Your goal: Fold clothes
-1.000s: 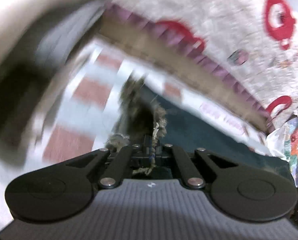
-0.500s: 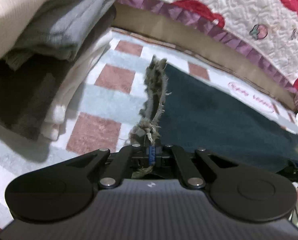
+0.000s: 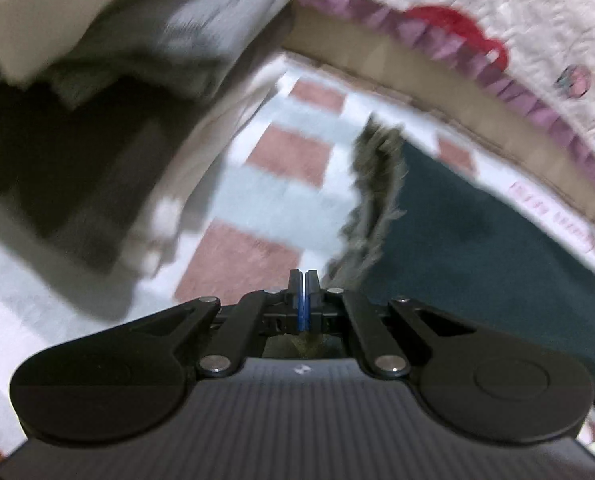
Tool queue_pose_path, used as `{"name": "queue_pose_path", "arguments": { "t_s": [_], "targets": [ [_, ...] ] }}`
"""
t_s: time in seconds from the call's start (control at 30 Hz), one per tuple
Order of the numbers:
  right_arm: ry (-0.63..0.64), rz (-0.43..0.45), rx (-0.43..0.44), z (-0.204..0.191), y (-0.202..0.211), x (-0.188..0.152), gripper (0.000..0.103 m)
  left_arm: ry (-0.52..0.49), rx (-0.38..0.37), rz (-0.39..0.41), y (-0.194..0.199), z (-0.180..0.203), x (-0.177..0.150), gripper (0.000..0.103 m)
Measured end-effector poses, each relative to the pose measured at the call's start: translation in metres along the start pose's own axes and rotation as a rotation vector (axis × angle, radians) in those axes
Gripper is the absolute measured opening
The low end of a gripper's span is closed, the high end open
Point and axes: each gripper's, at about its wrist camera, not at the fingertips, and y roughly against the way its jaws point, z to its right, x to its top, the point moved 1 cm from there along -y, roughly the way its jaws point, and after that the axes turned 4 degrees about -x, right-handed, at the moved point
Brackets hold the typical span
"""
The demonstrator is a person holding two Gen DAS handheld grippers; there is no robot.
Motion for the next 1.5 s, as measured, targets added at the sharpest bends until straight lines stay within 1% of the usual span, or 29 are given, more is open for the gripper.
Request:
{"name": "queue_pose_path", "arguments": {
  "t_s": [0.1, 0.17, 0.27, 0.3, 0.37, 0.43, 0.5, 0.57, 0.63, 0.67, 0.73, 0.77, 0.87, 0.9, 0.93, 0.97, 1.0, 1.03, 1.07, 1.1, 1.17, 1.2, 1.23, 1.3, 1.33, 1.37, 1.4, 1.43, 1.5],
  "targets": [
    [-0.083, -0.039, -0.023, 0.012, -0.007, -0.020, 0.050, 0.003, 0.015, -0.037, 0.001, -0.001, -0.005, 0.002],
    [-0.087, -0.077, -0.066, 0.016, -0.011, -0.029, 0.050, -0.011, -0.029, -0.046, 0.007, 0.009, -0.006, 0.002],
    [-0.048, -0.093, -0.147, 0.020, -0.014, -0.038, 0.050, -0.021, -0.122, -0.076, 0.011, 0.027, -0.010, 0.009],
    [-0.038, -0.063, -0.160, 0.021, -0.013, -0.039, 0.051, -0.006, -0.154, -0.093, 0.011, 0.032, -0.012, 0.013],
    [-0.051, 0.000, -0.145, 0.023, -0.011, -0.038, 0.050, 0.020, -0.189, -0.141, 0.008, 0.040, -0.020, 0.019],
    [-0.044, 0.108, -0.148, 0.019, -0.005, -0.036, 0.050, 0.044, -0.205, -0.189, 0.002, 0.047, -0.029, 0.020],
    [-0.004, 0.197, -0.138, 0.017, -0.001, -0.034, 0.050, 0.059, -0.198, -0.206, -0.005, 0.049, -0.036, 0.021],
    [0.012, 0.207, -0.171, 0.023, -0.009, -0.027, 0.050, 0.090, -0.200, -0.202, -0.010, 0.048, -0.038, 0.022],
    [-0.009, 0.181, -0.231, 0.031, -0.021, -0.018, 0.051, 0.128, -0.207, -0.188, -0.013, 0.046, -0.037, 0.025],
    [-0.044, 0.160, -0.213, 0.038, -0.025, -0.015, 0.051, 0.147, -0.210, -0.181, -0.015, 0.045, -0.037, 0.026],
    [-0.108, 0.146, -0.170, 0.051, -0.025, -0.015, 0.051, 0.174, -0.202, -0.164, -0.019, 0.044, -0.035, 0.026],
    [-0.123, 0.146, -0.179, 0.053, -0.023, -0.017, 0.051, 0.184, -0.194, -0.154, -0.022, 0.043, -0.034, 0.026],
    [-0.062, 0.138, -0.203, 0.046, -0.010, -0.028, 0.051, 0.156, -0.150, -0.115, -0.027, 0.049, -0.030, 0.025],
    [-0.030, 0.129, -0.195, 0.043, -0.005, -0.031, 0.051, 0.132, -0.125, -0.099, -0.029, 0.051, -0.030, 0.022],
    [-0.007, 0.087, -0.169, 0.044, -0.004, -0.032, 0.051, 0.108, -0.101, -0.085, -0.030, 0.054, -0.029, 0.020],
    [0.013, 0.049, -0.149, 0.045, -0.005, -0.033, 0.050, 0.078, -0.075, -0.073, -0.032, 0.057, -0.028, 0.013],
    [0.021, 0.023, -0.158, 0.047, -0.009, -0.035, 0.045, 0.040, -0.046, -0.066, -0.032, 0.060, -0.028, 0.009],
    [0.035, -0.001, -0.179, 0.048, -0.014, -0.038, 0.031, 0.006, -0.023, -0.064, -0.033, 0.062, -0.028, 0.008],
    [0.049, -0.019, -0.196, 0.047, -0.017, -0.041, 0.030, -0.016, -0.011, -0.062, -0.032, 0.063, -0.028, 0.008],
    [0.061, -0.013, -0.190, 0.044, -0.015, -0.038, 0.029, -0.031, -0.004, -0.062, -0.031, 0.064, -0.028, 0.008],
    [0.044, 0.015, -0.119, 0.044, -0.008, -0.023, 0.028, -0.033, -0.003, -0.064, -0.029, 0.062, -0.028, 0.008],
    [0.047, 0.063, -0.116, 0.044, -0.001, -0.011, 0.030, -0.029, -0.007, -0.063, -0.029, 0.060, -0.027, 0.008],
    [0.061, 0.093, -0.136, 0.046, 0.001, 0.003, 0.041, -0.022, -0.016, -0.062, -0.029, 0.059, -0.027, 0.008],
    [0.121, 0.131, -0.195, 0.050, -0.003, 0.034, 0.052, -0.015, -0.032, -0.059, -0.029, 0.057, -0.027, 0.012],
    [0.164, 0.139, -0.228, 0.052, -0.009, 0.049, 0.055, -0.012, -0.041, -0.057, -0.029, 0.057, -0.027, 0.012],
    [0.209, 0.131, -0.246, 0.054, -0.019, 0.061, 0.056, -0.007, -0.051, -0.052, -0.029, 0.057, -0.027, 0.015],
    [0.257, 0.112, -0.262, 0.058, -0.031, 0.073, 0.057, -0.003, -0.061, -0.048, -0.029, 0.056, -0.028, 0.020],
    [0.300, 0.093, -0.272, 0.061, -0.043, 0.084, 0.057, -0.003, -0.071, -0.044, -0.029, 0.057, -0.028, 0.023],
    [0.349, 0.048, -0.243, 0.068, -0.064, 0.104, 0.057, -0.019, -0.084, -0.040, -0.029, 0.058, -0.029, 0.025]
  ]
}}
